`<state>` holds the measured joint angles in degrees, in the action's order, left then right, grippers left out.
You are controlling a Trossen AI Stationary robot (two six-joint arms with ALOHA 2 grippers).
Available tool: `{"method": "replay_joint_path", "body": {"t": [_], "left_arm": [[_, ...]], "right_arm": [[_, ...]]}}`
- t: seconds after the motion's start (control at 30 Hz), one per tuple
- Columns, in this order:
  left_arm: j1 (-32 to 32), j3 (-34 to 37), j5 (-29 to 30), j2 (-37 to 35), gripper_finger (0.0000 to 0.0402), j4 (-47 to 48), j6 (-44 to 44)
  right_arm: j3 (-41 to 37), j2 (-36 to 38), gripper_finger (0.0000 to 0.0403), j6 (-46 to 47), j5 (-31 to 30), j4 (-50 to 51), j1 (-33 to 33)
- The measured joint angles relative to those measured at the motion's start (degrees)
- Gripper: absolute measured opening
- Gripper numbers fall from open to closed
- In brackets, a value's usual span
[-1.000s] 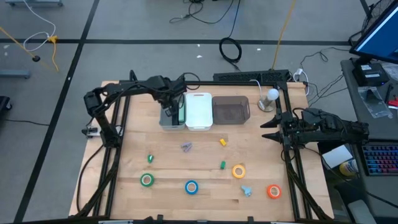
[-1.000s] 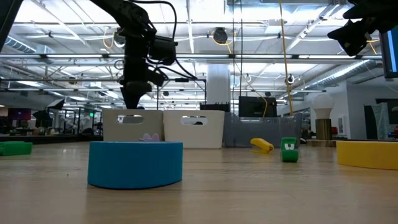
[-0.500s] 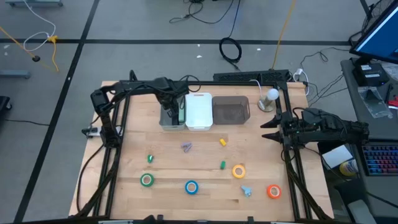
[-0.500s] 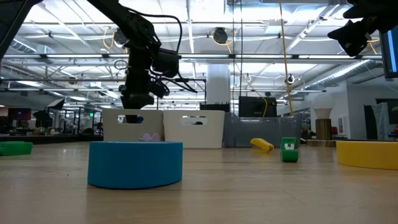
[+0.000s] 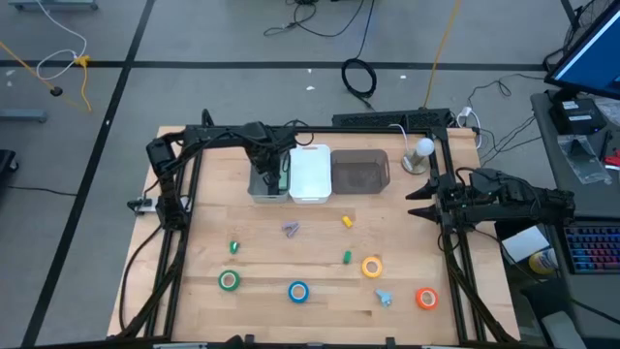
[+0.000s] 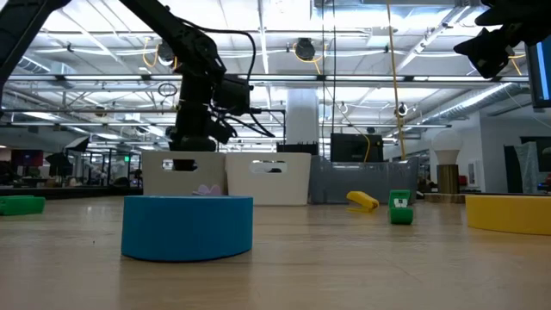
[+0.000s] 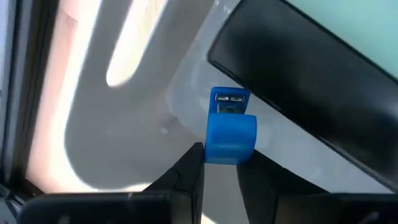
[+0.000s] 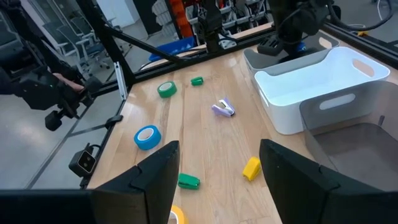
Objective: Pick and place Stapler, Stapler remover, tape
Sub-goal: Put the blue stapler into the gray bin, then put the left green stapler into the gray bin
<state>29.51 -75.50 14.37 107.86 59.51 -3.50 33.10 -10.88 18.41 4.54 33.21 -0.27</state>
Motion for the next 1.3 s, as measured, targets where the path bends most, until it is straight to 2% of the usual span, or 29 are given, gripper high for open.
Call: {"method": "replay_joint_path", "body": {"t": [0.13,0.5,0.77,0.9,1.03,1.2,1.3], "left_arm": [[0.2,0.0,-1.4,0.0,0.0091,-0.1,0.1],[0.3,0.0,-1.5,-0.3,0.0156,0.6,-1.4],[0.2,-2.3,-2.2,-7.1,0.0153,6.0,-8.1],[-1.4,-3.3,-5.8,-13.8,0.0145,8.9,-14.9],[-5.2,-3.3,-11.6,-20.6,0.0139,12.5,-25.8],[-13.5,-3.3,-18.6,-26.8,0.0136,16.3,-41.0],[-20.0,-3.3,-19.5,-28.2,0.0136,18.5,-50.0]], "right_arm": [[0.0,0.0,0.0215,0.0,0.0,0.0,0.0],[0.0,0.0,0.0215,0.0,0.0,0.0,0.0],[0.0,0.0,0.0215,0.0,0.0,0.0,0.0],[0.0,0.0,0.0215,0.4,0.0,0.0,0.0],[0.0,0.0,0.0215,0.4,0.0,0.0,0.0],[0.0,0.0,0.0215,0.4,0.0,0.0,0.0],[0.0,0.0,0.0215,0.4,0.0,0.0,0.0]]}}
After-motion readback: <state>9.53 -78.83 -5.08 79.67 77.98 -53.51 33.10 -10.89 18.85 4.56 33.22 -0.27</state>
